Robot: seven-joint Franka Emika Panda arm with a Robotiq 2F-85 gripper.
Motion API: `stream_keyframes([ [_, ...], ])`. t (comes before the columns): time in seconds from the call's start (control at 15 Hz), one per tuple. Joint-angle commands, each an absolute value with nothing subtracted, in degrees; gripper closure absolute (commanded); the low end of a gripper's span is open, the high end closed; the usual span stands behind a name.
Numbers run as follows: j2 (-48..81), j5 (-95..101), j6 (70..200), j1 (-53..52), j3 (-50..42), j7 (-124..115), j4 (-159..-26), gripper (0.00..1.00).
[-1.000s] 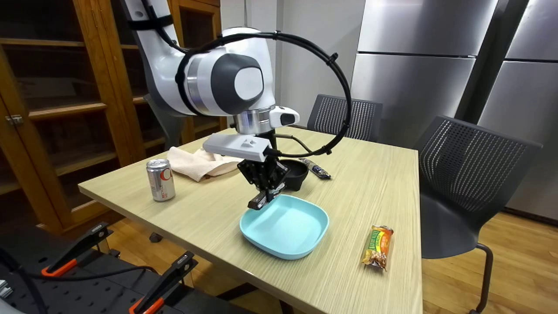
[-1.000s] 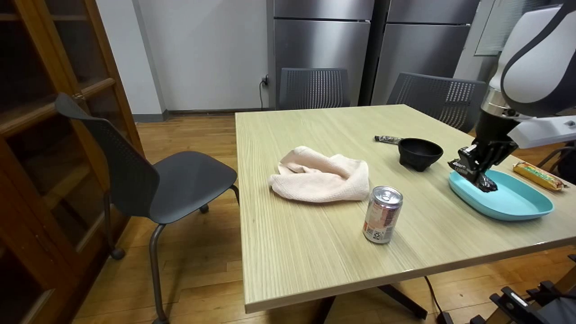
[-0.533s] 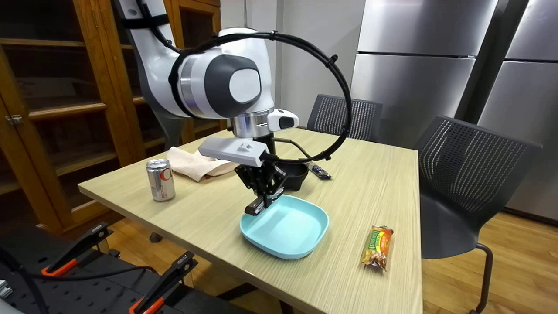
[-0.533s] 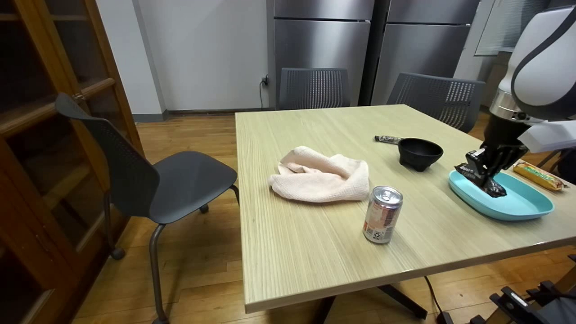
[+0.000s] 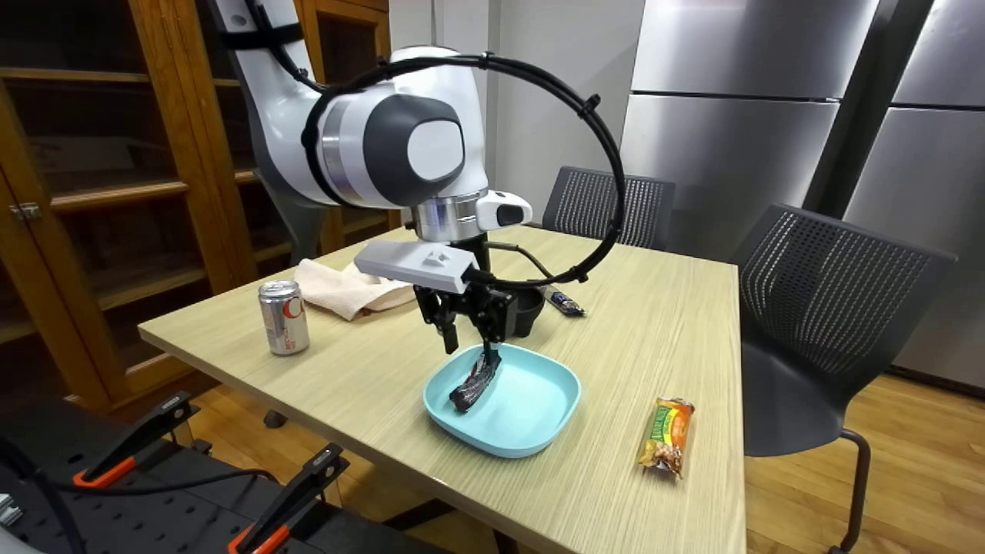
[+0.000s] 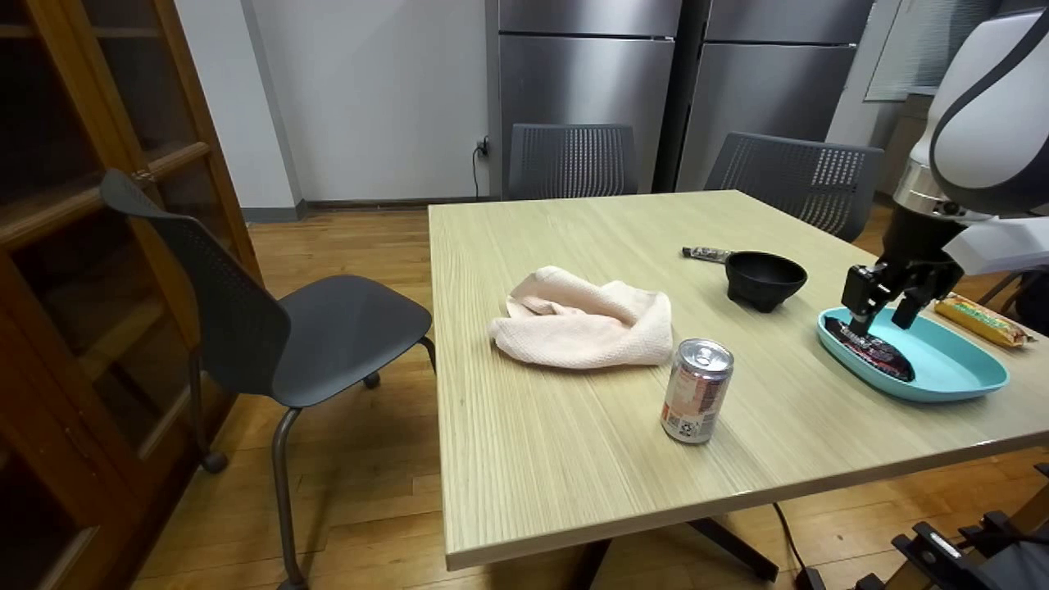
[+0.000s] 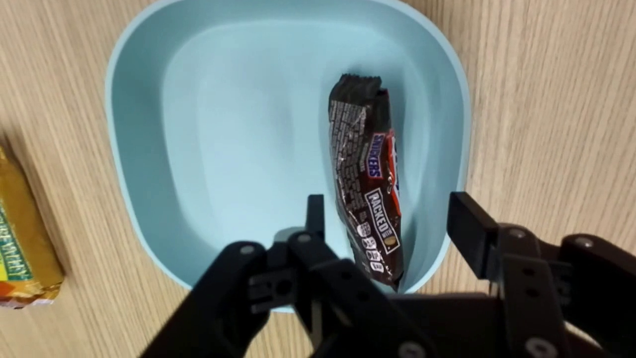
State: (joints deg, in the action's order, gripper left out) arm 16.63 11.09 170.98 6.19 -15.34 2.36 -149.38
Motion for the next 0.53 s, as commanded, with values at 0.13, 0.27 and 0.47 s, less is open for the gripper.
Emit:
stream_keyframes([
  [0.13,14.45,14.19,168.84,6.39,-15.86,7.5,-147.82,0.0],
  [0.27,14.57,16.31,168.41,6.99,-16.7,10.51,-146.83,0.0],
  [0.47,15.05,17.45,168.37,9.5,-16.77,15.19,-145.35,0.0],
])
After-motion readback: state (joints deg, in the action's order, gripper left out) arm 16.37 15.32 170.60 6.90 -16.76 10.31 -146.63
